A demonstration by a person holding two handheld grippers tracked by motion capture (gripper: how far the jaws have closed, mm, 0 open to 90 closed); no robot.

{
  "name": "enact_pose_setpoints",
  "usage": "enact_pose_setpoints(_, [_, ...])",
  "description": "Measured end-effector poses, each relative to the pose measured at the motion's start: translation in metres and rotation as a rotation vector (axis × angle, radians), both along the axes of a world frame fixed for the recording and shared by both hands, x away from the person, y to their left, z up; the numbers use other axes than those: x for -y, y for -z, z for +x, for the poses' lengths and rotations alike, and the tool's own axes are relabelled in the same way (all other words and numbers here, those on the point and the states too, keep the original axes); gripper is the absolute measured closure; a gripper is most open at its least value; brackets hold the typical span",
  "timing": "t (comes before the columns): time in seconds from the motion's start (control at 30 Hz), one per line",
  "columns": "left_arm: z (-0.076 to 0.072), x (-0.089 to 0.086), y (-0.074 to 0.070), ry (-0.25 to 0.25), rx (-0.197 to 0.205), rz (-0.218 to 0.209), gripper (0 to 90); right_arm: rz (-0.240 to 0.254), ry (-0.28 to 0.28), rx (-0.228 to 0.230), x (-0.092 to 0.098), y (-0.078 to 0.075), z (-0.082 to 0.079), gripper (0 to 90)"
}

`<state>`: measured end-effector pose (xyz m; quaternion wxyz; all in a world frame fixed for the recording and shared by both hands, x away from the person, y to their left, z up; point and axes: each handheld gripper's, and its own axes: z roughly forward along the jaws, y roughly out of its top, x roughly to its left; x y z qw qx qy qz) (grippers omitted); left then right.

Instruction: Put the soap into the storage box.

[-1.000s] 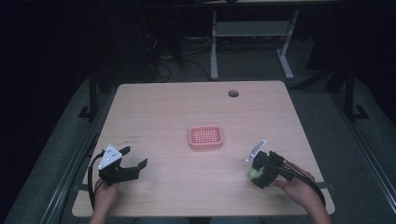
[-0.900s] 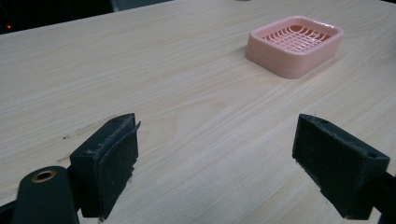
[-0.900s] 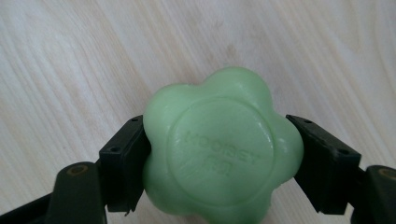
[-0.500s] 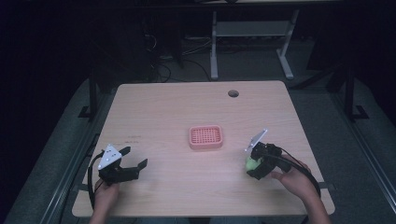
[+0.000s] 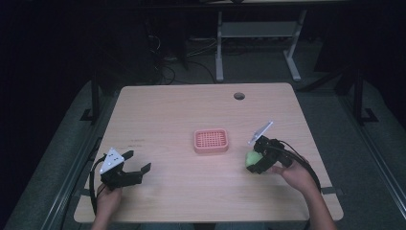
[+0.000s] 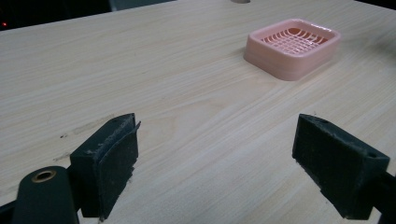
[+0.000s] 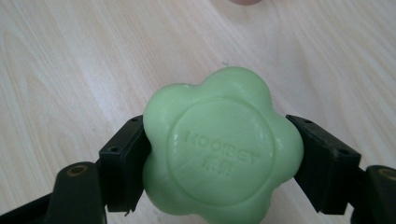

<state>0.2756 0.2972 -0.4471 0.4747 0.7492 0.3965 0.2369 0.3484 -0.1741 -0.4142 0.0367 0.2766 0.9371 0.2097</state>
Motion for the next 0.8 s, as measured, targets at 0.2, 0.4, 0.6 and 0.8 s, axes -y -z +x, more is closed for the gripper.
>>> enact_pose_setpoints(0.2, [0.0,0.0,0.0,0.0,0.0,0.0,14.1,-0.026,-0.014,0.004,-0.011,-0.004,0.012,26.2])
enact_pose_setpoints(0.4, [0.0,0.0,0.0,0.0,0.0,-0.001,14.0,-0.038,-0.028,0.005,-0.021,-0.009,0.019,26.3])
enact_pose_setpoints(0.6, [0.0,-0.001,0.0,0.0,-0.001,0.0,14.1,-0.044,-0.041,0.013,-0.031,-0.017,0.029,26.3])
enact_pose_setpoints(0.8, [0.001,-0.001,0.001,-0.004,-0.003,-0.001,14.0,-0.044,-0.056,0.007,-0.04,-0.021,0.037,26.2])
